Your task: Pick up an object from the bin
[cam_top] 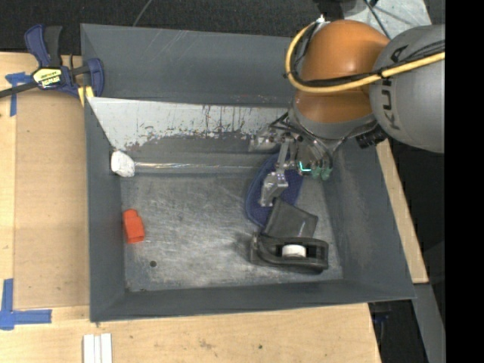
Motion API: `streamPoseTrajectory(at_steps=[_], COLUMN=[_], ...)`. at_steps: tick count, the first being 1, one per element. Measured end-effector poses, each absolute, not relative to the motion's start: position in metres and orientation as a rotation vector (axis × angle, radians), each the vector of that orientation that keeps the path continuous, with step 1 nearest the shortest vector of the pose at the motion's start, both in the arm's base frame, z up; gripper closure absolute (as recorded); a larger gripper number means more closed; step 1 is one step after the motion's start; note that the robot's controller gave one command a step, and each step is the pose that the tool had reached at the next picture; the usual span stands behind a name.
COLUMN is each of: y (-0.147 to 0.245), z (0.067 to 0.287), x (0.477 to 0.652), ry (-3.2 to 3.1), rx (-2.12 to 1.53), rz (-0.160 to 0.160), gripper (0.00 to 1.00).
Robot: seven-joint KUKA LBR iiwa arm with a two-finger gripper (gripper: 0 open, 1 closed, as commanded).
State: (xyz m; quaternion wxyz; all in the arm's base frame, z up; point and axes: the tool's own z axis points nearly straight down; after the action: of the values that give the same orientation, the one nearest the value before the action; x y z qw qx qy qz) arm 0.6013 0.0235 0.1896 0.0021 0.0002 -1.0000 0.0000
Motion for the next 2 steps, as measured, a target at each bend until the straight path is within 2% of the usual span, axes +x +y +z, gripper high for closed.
streamPoseTrajectory(at_steps=[1,2], y=[-0.038,-0.042], z=[0.128,0.093], x=[0.608,0.594], ry=[-3.134,-3.152], rx=[-0.196,-0.307], rz=[0.003,-0.005], gripper=[0.00,0.00])
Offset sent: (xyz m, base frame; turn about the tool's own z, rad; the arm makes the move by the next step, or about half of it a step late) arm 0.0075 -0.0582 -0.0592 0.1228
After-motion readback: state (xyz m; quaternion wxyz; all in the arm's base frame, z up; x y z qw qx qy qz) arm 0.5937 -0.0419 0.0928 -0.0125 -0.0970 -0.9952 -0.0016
